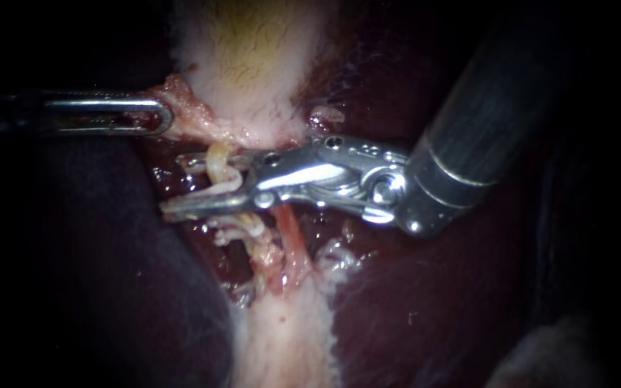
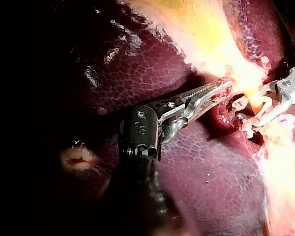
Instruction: Clipping third clip left tube
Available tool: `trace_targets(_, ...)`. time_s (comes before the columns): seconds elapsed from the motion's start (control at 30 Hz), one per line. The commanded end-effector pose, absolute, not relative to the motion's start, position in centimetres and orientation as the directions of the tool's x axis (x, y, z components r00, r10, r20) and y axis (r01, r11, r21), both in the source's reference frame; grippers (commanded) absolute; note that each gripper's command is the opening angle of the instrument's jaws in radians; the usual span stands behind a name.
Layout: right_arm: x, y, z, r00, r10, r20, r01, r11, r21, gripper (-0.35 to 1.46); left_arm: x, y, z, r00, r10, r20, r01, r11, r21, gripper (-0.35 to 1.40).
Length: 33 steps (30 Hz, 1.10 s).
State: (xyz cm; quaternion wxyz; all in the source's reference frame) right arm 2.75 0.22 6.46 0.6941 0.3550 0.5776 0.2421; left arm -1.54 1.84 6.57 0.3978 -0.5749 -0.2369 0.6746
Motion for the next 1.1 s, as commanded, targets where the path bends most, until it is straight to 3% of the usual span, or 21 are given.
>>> trace_targets(0.03,2.75,0.21,6.46,0.217,0.75,-0.625,0.073,0.626,0.776,0.32,-1.54,1.84,6.57,-0.02,0.809,-0.588,-0.264,-0.571,-0.777,-0.35)
trace_targets(0.43,2.74,0.22,6.47,0.22,0.782,-0.583,0.061,0.585,0.809,0.13,-1.54,1.84,6.58,-0.02,0.808,-0.588,-0.264,-0.572,-0.777,-0.35)
trace_targets(0.73,2.7,0.21,6.47,0.219,0.793,-0.569,0.06,0.571,0.819,-0.35,-1.54,1.83,6.58,-0.02,0.808,-0.588,-0.264,-0.572,-0.777,-0.35)
trace_targets(0.8,2.69,0.21,6.47,0.222,0.799,-0.559,0.057,0.562,0.825,-0.35,-1.54,1.83,6.59,-0.02,0.808,-0.588,-0.264,-0.572,-0.777,-0.35)
trace_targets(0.93,2.63,0.17,6.44,0.292,0.792,-0.536,0.038,0.551,0.834,-0.35,-1.54,1.83,6.59,-0.02,0.808,-0.589,-0.264,-0.572,-0.777,-0.35)
trace_targets(1.1,2.64,0.17,6.45,0.295,0.791,-0.536,0.038,0.551,0.834,-0.35,-1.54,1.83,6.59,-0.023,0.808,-0.588,-0.265,-0.572,-0.776,-0.35)
